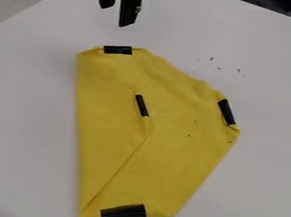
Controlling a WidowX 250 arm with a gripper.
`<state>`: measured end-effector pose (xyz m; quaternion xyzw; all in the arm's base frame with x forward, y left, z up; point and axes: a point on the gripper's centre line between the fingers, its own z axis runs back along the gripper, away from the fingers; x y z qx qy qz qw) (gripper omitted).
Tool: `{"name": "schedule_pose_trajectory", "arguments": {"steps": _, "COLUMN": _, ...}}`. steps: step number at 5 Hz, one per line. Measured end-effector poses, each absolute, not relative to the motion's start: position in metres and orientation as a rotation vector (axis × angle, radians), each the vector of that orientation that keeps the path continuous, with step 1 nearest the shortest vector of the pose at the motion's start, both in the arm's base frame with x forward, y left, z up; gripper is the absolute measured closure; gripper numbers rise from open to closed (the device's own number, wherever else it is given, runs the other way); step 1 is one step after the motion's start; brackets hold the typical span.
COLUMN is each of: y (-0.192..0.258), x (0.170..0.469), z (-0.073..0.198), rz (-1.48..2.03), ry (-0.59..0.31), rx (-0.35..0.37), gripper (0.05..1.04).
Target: Move the yellow cloth from the middle part of the table to the bottom left side of the table
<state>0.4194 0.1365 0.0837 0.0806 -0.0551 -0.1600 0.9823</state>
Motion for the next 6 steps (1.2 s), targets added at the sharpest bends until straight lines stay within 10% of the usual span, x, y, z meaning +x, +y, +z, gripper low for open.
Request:
{"name": "schedule_pose_trajectory", "arguments": {"steps": 3, "y": 0.087, "x": 0.421, "z": 0.068, "rz": -0.262, "ry": -0.125, "rx": 0.155, "gripper": 0.083}}
{"name": "schedule_pose_trajectory", "arguments": {"steps": 6, "y": 0.029, "x": 0.360, "z": 0.038, "rz": 0.002, "ry": -0.079, "rx": 0.059, "gripper": 0.083}}
